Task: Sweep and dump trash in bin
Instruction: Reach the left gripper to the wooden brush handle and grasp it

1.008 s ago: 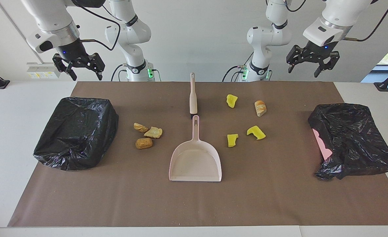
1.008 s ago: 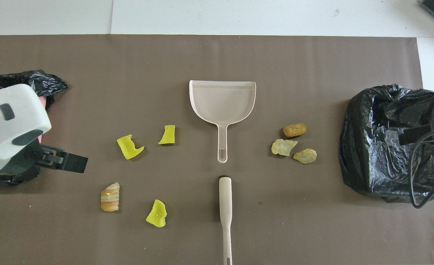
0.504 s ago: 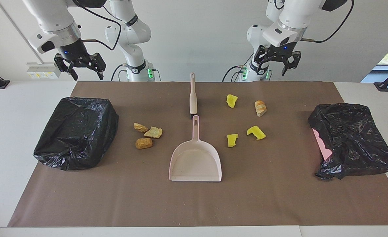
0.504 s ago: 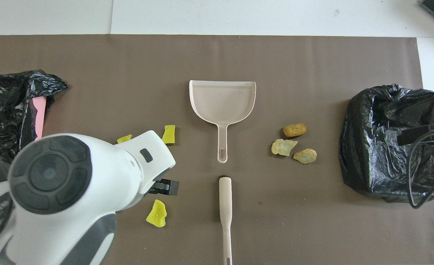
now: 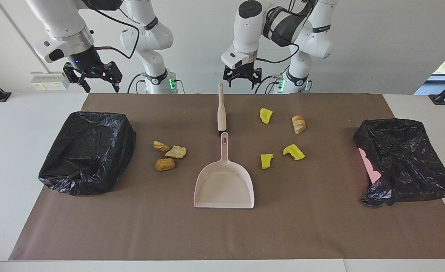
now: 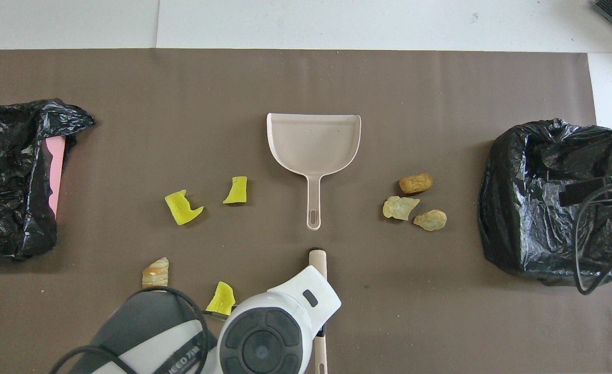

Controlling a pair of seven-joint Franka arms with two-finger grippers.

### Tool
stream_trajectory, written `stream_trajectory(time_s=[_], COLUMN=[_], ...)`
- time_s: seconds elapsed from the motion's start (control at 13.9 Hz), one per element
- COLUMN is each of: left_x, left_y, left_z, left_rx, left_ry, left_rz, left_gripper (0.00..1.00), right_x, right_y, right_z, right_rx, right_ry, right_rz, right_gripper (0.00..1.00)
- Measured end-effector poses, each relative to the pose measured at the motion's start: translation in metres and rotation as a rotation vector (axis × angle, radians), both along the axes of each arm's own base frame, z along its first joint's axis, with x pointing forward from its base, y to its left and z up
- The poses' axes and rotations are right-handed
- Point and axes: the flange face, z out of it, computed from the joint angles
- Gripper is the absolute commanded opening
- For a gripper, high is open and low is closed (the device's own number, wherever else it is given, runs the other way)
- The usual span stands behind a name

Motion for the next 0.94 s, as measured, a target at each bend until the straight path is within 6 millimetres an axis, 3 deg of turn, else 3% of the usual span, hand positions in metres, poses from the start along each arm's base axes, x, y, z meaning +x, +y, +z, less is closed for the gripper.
stream_trajectory(time_s=[0.22, 0.36, 0.72, 0.86, 0.94], left_x=[-0.051, -0.069, -0.074, -0.074, -0.075], left_y=[-0.036, -0.043, -0.049, -0.051, -0.052], left_z=[-0.057, -0.095, -0.121, -0.132, -0.134], left_rx=[-0.027, -0.019, -0.012, -0.005, -0.001], left_ry=[-0.031, -0.027, -0.021, -0.017, -0.014], left_rz=[0.027, 0.025, 0.017, 0.017, 0.014], left_gripper=[1.0, 1.0, 0.96, 0.84, 0.74], right_x=[0.0, -0.001, -0.001, -0.001, -0.001], right_y=[0.0, 0.0, 0.0, 0.0, 0.0], right_z=[0.0, 0.0, 0.0, 0.0, 0.0], right_rx=[0.0, 0.0, 0.0, 0.0, 0.0], right_ry=[0.001, 0.001, 0.001, 0.001, 0.001], right_rz=[0.0, 0.0, 0.0, 0.0, 0.0], right_gripper=[1.0, 1.0, 1.0, 1.0, 1.0])
